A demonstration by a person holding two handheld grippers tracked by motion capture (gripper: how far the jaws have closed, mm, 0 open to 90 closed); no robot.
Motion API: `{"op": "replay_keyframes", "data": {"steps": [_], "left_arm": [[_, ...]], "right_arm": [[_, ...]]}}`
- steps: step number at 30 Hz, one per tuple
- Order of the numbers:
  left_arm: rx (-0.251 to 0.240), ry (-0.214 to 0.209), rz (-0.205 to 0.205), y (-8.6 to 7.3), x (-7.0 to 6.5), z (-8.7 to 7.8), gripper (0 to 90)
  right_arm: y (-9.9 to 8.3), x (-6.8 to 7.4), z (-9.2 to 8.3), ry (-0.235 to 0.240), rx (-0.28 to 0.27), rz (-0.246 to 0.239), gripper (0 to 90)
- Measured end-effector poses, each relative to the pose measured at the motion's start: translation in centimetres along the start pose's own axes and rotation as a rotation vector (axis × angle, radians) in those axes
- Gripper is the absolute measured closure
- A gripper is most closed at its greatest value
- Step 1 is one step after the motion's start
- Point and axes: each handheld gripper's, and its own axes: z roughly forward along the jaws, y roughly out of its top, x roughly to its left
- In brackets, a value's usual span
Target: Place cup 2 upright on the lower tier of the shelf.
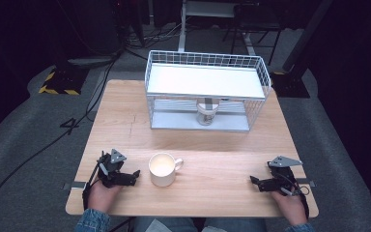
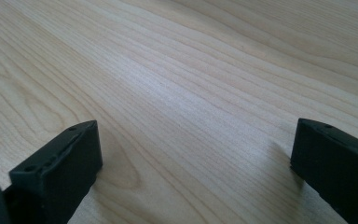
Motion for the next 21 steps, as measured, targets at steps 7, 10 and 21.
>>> {"op": "replay_keyframes", "data": {"steps": [7, 10, 21], "left_arm": [[0.007, -0.002, -0.003, 0.0, 0.2, -0.1, 0.2], [-0.006, -0.002, 0.0, 0.1, 0.4, -0.5, 0.6], [-0.137, -0.048, 0.01, 0.6, -0.3, -3.3, 1.2]], "right_arm": [[0.0, 0.0, 0.0, -0.001, 0.0, 0.0, 2.2], [0.0, 0.0, 0.0, -0.001, 0.0, 0.0, 2.2], [0.1, 0.1, 0.1, -0.005, 0.0, 0.012, 1.7]]}}
